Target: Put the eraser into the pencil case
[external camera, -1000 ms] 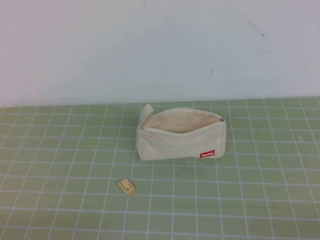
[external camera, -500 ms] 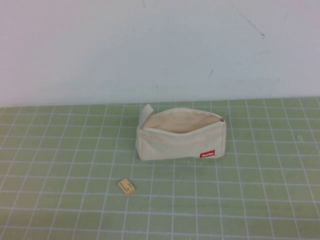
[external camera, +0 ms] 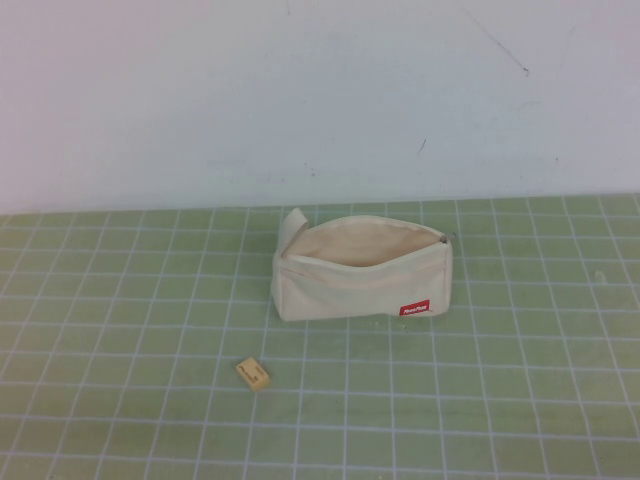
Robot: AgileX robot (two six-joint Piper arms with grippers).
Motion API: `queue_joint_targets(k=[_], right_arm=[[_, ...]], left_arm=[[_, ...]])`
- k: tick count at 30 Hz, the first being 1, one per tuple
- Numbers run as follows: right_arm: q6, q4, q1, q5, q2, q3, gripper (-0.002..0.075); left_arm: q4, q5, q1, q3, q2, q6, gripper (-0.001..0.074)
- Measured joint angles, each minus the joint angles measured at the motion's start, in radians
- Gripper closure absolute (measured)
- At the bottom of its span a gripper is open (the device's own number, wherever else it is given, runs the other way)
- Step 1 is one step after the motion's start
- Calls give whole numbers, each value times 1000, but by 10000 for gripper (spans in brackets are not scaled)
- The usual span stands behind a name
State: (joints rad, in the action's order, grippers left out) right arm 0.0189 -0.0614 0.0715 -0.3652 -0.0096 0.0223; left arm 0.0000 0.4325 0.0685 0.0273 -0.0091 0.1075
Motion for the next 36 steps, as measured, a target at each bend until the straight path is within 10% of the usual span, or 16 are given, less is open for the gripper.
queue_joint_targets(k=[4, 18, 36], right_arm=[[0, 0, 0, 0, 0, 0, 727], [0, 0, 0, 0, 0, 0, 727], [0, 0, 0, 0, 0, 0, 727]], left_arm=[[-5, 74, 0, -8, 0, 31, 736], [0, -854, 0, -601, 406, 81, 736], [-281, -941, 103, -836, 1265, -446, 736]])
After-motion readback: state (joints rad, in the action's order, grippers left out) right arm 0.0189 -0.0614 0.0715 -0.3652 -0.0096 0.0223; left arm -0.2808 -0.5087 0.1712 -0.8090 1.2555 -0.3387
